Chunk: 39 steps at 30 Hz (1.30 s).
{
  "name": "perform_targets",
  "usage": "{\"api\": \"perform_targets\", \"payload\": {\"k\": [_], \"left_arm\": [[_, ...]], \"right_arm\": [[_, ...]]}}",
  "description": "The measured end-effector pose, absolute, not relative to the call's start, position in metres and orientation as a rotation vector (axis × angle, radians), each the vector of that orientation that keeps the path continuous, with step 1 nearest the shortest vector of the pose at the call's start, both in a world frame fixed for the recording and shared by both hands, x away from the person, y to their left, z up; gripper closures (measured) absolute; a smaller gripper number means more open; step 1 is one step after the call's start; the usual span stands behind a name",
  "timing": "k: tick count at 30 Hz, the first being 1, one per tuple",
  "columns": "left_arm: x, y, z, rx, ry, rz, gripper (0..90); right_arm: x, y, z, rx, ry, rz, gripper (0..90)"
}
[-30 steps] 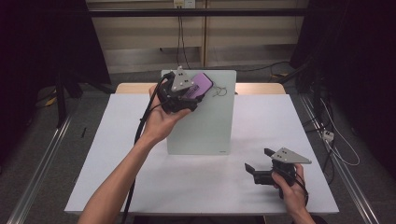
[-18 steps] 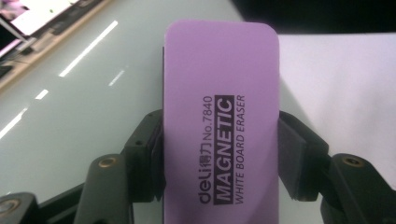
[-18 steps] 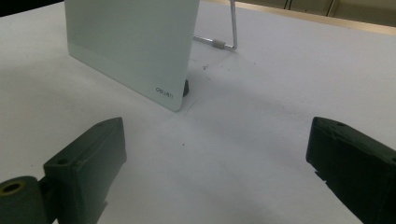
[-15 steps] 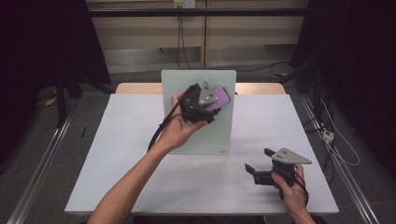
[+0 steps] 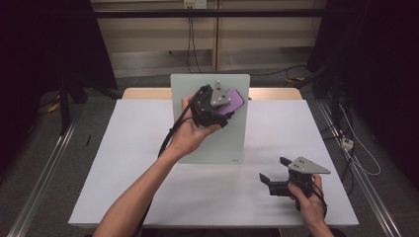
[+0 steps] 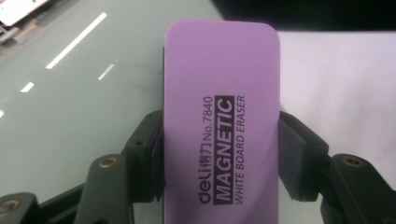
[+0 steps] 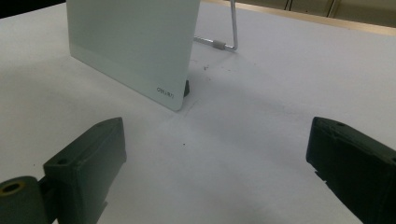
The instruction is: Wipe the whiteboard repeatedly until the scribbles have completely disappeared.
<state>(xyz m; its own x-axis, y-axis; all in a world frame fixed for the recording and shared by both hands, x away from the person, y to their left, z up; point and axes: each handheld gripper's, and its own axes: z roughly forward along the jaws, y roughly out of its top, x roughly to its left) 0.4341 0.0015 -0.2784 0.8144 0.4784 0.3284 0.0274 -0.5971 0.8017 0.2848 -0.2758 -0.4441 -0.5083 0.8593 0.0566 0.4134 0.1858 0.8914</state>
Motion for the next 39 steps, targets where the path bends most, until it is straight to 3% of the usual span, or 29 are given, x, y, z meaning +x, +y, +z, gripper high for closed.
{"api": "perform_targets", "payload": {"k": [5, 10, 26, 39], "left_arm": [[0.441, 0.008, -0.262, 2.069, 0.429, 0.669, 41.1], [0.438, -0.002, -0.265, 2.105, 0.395, 0.696, 41.0], [0.412, -0.046, -0.321, 2.272, 0.249, 0.627, 41.0], [0.433, -0.013, -0.274, 2.137, 0.396, 0.666, 41.1]], "right_arm": [[0.285, -0.275, -0.444, 1.2, 2.009, 1.279, 5.1], [0.285, -0.275, -0.444, 1.202, 2.004, 1.283, 5.1], [0.284, -0.276, -0.444, 1.195, 2.005, 1.281, 5.0], [0.284, -0.276, -0.444, 1.196, 2.008, 1.279, 5.0]]}}
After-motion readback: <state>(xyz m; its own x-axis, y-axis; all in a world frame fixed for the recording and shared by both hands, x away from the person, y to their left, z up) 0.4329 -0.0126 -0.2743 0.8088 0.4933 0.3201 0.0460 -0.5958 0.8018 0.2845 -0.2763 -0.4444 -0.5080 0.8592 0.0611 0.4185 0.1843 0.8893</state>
